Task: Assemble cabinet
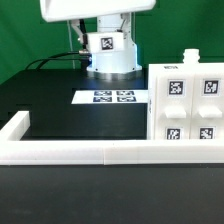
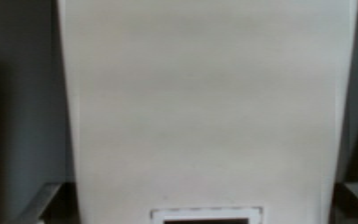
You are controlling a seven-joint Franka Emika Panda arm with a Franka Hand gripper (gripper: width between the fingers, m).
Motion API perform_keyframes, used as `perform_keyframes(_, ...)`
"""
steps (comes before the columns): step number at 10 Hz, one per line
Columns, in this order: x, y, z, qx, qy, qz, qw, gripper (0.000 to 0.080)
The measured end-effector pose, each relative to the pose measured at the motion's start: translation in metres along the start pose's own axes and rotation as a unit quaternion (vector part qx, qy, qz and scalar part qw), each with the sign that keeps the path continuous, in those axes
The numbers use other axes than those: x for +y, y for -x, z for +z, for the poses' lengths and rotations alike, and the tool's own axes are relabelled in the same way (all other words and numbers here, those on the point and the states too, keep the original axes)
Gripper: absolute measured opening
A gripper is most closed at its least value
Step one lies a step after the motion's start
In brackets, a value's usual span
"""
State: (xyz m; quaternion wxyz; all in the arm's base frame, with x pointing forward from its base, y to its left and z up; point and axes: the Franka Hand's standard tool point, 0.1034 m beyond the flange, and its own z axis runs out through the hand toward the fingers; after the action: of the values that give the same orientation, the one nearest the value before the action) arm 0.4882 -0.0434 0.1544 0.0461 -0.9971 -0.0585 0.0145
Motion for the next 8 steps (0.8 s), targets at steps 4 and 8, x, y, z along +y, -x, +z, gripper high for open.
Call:
perform_keyframes(4, 0.001, 0.002, 0.007, -0.007, -0.001, 0.001, 1.0, 0.056)
perform_keyframes(8, -0.045, -0.027, -0.01, 0.005, -0.001, 0.001, 1.0, 0.056)
